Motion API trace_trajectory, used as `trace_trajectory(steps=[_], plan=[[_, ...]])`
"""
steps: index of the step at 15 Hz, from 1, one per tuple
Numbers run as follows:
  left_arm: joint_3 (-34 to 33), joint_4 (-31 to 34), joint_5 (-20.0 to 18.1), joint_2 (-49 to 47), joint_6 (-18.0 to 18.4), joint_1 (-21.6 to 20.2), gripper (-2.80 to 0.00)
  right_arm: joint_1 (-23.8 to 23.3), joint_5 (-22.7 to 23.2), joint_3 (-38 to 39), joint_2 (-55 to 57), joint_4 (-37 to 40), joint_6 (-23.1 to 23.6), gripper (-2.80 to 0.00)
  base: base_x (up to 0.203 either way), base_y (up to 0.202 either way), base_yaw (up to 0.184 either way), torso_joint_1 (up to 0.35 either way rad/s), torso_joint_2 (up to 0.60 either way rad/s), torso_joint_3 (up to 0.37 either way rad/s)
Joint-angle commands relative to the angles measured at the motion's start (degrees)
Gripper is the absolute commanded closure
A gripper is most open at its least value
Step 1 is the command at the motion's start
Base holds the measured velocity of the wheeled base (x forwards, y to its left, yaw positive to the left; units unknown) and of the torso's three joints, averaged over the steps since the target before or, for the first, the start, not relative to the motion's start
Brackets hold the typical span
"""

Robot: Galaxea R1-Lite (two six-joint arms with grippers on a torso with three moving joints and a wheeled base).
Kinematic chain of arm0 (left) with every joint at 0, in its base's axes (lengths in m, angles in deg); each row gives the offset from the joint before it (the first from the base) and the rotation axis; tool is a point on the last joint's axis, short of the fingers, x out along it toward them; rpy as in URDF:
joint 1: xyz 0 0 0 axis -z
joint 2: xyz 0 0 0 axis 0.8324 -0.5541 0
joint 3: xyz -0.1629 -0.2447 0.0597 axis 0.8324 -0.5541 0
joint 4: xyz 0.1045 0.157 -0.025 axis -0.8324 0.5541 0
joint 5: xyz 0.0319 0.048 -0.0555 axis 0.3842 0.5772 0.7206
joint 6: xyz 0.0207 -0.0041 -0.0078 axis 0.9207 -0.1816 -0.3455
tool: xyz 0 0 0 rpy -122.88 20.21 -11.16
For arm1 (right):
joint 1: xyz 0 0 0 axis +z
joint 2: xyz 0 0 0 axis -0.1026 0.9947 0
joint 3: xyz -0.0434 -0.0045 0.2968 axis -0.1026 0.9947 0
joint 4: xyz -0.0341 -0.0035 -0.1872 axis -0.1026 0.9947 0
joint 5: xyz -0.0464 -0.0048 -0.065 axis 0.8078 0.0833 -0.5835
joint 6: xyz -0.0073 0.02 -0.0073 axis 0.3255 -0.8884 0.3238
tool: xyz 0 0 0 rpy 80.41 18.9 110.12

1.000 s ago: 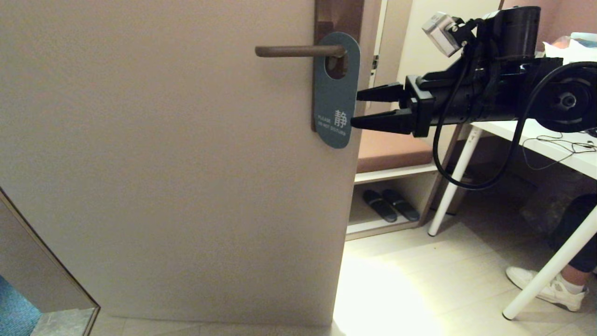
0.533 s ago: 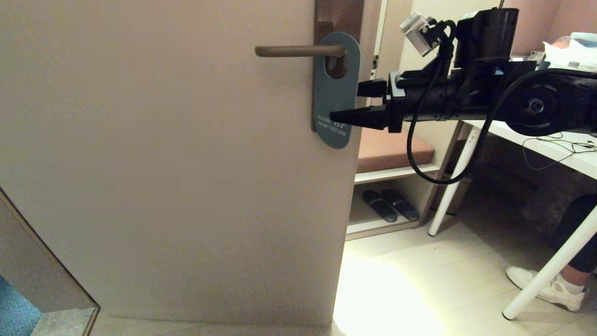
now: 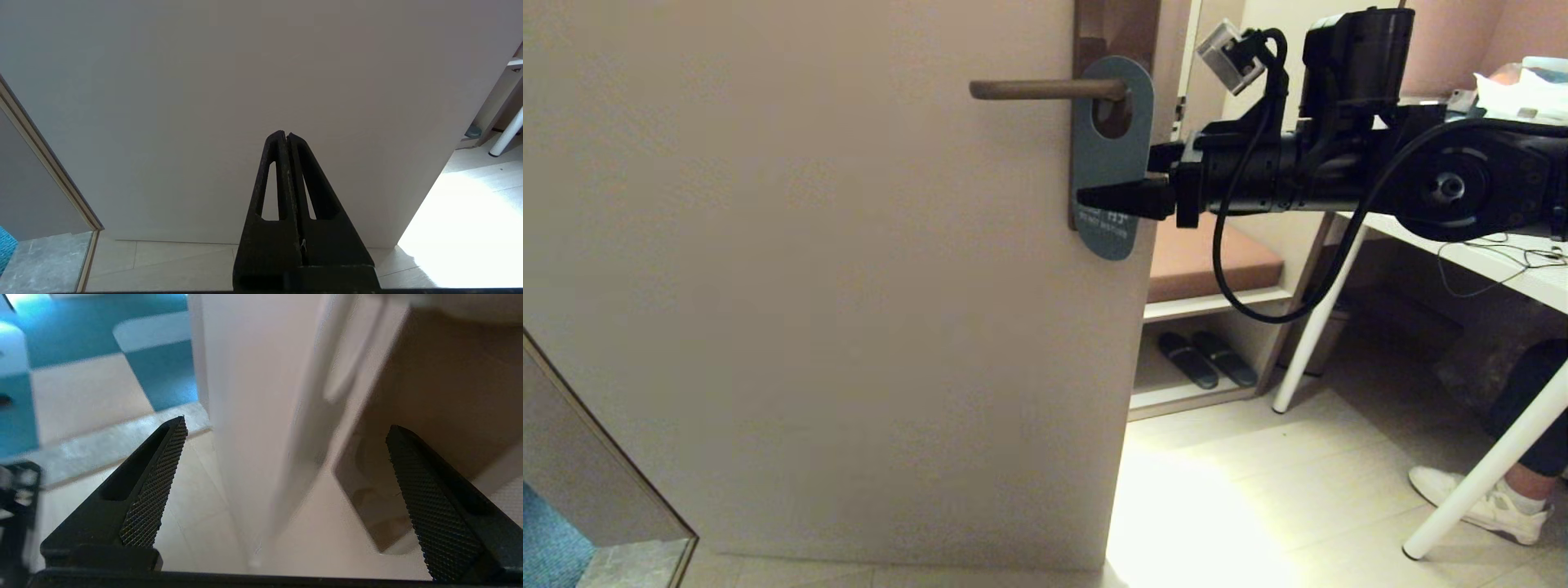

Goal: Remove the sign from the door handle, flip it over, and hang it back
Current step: Take down the sign

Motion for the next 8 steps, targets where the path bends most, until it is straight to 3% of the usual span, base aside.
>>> trace_trajectory(steps=[1,8], plan=[[0.0,0.0,0.0,0.0,-0.1,0.0,0.0,1.2,-0.7,0.4,-1.9,-0.1,-1.3,-2.8,0.0,0.0,0.0,0.0,0.0,0.0],[0.0,0.0,0.0,0.0,-0.1,0.0,0.0,2.0,-8.3,6.8,-7.0,-0.3,-1.3,-2.8,0.0,0.0,0.0,0.0,0.0,0.0]])
